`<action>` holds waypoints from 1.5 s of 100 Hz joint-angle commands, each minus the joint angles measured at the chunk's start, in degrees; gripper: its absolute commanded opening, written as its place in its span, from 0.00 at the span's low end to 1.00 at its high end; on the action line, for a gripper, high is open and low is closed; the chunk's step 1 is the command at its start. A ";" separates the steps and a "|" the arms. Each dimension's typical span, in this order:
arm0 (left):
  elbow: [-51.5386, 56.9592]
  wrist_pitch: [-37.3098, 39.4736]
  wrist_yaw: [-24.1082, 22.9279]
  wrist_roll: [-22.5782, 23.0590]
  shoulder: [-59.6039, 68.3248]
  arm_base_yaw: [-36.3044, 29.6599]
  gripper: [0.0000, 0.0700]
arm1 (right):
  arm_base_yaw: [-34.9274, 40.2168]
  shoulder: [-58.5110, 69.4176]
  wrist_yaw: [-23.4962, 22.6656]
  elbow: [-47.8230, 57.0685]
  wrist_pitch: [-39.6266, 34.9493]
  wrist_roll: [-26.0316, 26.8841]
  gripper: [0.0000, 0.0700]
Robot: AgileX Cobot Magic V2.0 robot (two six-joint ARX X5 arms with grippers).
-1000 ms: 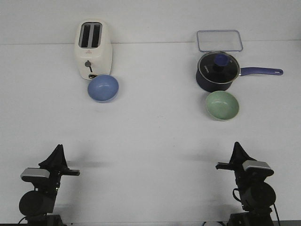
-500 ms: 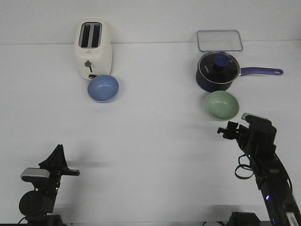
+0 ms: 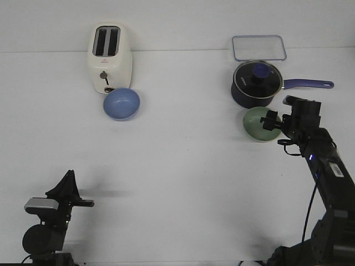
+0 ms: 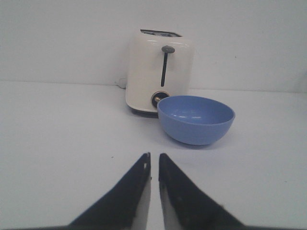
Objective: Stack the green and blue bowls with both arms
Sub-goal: 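Reach the right gripper forward to the rim of the pale green bowl, then grasp the green bowl rim and carry it toward the table center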
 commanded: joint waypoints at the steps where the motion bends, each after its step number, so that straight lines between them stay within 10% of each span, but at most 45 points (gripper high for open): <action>1: -1.16 0.57 0.09 -0.15 -0.09 0.04 0.02 | -0.17 3.80 0.87 2.10 -0.42 -1.49 0.70; 15: -1.16 0.57 0.09 -0.15 -0.09 0.04 0.02 | -0.17 8.28 1.05 3.21 -0.48 -1.49 0.62; 31: -1.16 0.57 0.09 -0.15 -0.09 0.04 0.02 | -0.17 9.35 0.96 3.32 -0.26 -1.53 0.00; 95: -1.16 0.57 0.09 -0.15 -0.09 0.04 0.02 | 7.69 -15.65 -12.39 1.38 -11.63 -1.75 0.00; 150: -1.16 0.57 0.09 -0.17 -0.09 0.04 0.02 | 40.35 -23.26 -5.25 -17.46 -4.48 7.37 0.00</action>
